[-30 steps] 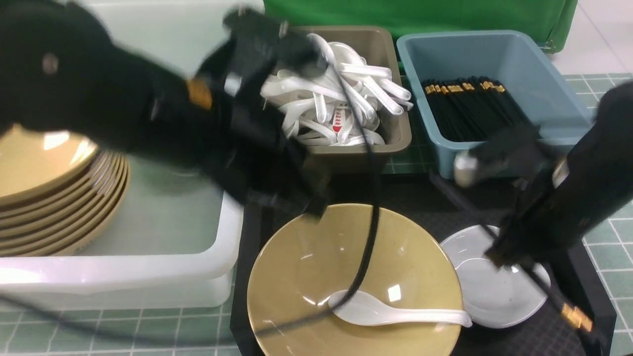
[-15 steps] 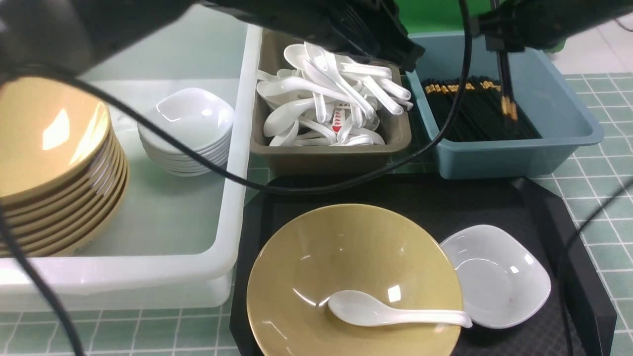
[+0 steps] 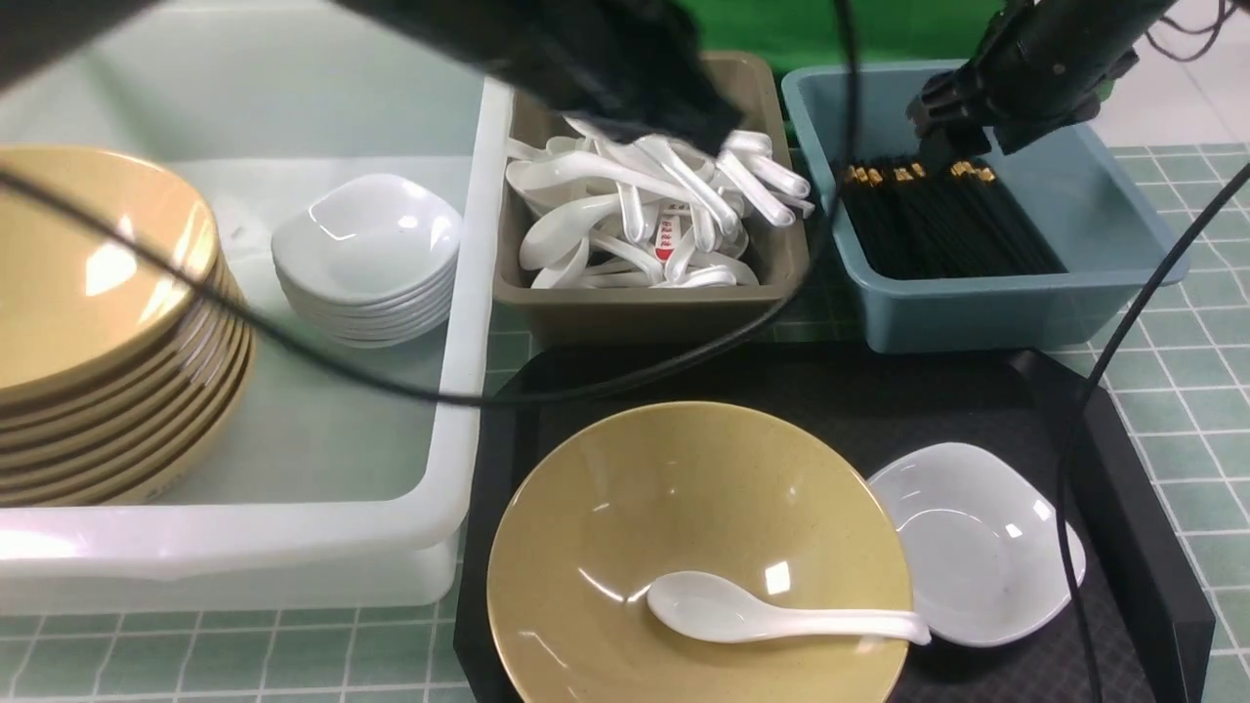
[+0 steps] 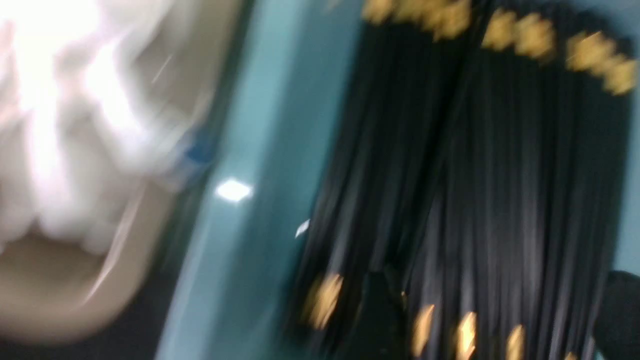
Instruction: On blue table put chopsticks spoon bowls plates into blue grey white boxes.
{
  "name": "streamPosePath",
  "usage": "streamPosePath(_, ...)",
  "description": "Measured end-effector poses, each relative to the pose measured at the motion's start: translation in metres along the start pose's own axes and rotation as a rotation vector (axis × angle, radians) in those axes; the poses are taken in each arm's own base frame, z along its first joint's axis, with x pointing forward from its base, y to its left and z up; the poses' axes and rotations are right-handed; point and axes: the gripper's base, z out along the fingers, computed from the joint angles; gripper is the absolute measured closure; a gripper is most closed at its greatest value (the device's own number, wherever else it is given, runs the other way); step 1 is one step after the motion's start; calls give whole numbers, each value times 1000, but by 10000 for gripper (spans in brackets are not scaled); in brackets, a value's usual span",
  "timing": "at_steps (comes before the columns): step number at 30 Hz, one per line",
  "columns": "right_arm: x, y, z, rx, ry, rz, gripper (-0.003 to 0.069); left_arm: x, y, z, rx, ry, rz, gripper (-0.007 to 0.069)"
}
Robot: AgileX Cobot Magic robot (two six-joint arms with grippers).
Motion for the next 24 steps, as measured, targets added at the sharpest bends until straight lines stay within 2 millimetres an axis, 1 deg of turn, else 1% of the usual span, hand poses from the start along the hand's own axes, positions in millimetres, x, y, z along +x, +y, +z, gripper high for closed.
streamPosePath(1, 2, 12, -11, -28, 11, -62, 60, 12, 0, -14, -5, 18, -11, 636)
streamPosePath(2, 2, 14, -12, -35, 14, -69, 58, 15, -1, -18, -5, 21, -13, 636)
streamPosePath(3, 4, 27, -24, -56, 7, -116, 56, 25, -2, -28, -7, 30, -21, 636)
streamPosePath(5, 16, 61, -44, -107, 5, -224, 69, 52, -9, -51, -9, 60, -33, 636)
streamPosePath(6, 17, 63, -49, -109, -2, -232, 71, 58, -12, -55, -8, 64, -34, 636)
streamPosePath(7, 28, 82, -55, -134, 14, -290, 81, 68, -15, -61, -8, 69, -34, 636)
streamPosePath(8, 36, 92, -63, -147, 16, -331, 88, 78, -18, -64, -5, 81, -36, 636)
streamPosePath(9, 47, 109, -64, -171, 40, -386, 94, 88, -22, -71, -4, 79, -37, 636)
streamPosePath(10, 54, 117, -68, -183, 48, -412, 96, 96, -25, -74, -1, 84, -40, 636)
streamPosePath(11, 69, 135, -66, -214, 86, -478, 99, 103, -27, -75, 1, 91, -42, 636)
streamPosePath(12, 77, 148, -65, -234, 106, -517, 100, 108, -29, -76, 2, 97, -42, 636)
streamPosePath(14, 95, 169, -55, -266, 172, -588, 101, 119, -32, -77, 6, 111, -43, 636)
streamPosePath(17, 116, 197, -39, -287, 253, -683, 102, 130, -34, -76, 10, 133, -45, 636)
streamPosePath(20, 128, 218, -24, -293, 312, -752, 102, 135, -35, -73, 14, 151, -48, 636)
streamPosePath(23, 132, 226, -11, -296, 342, -773, 102, 138, -35, -72, 16, 160, -50, 636)
streamPosePath(24, 134, 231, 3, -290, 372, -788, 102, 139, -35, -71, 17, 162, -50, 636)
